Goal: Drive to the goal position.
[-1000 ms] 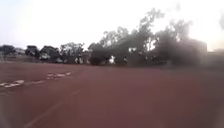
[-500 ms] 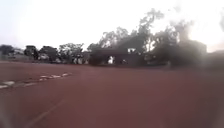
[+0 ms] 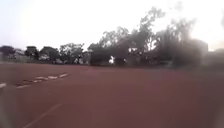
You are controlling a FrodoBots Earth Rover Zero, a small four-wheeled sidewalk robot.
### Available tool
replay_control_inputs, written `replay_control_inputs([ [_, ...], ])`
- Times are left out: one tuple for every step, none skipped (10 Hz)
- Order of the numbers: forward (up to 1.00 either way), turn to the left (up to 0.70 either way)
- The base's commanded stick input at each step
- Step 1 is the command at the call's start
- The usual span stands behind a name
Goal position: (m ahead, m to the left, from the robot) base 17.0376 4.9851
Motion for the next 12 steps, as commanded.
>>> replay_control_inputs([
  [0.70,0.00],
  [0.70,0.00],
  [0.70,0.00],
  [0.70,0.00],
  [0.70,0.00],
  [0.70,0.00],
  [0.70,0.00],
  [0.70,0.00],
  [0.70,0.00],
  [0.70,0.00],
  [0.70,0.00],
  [0.70,0.00],
])
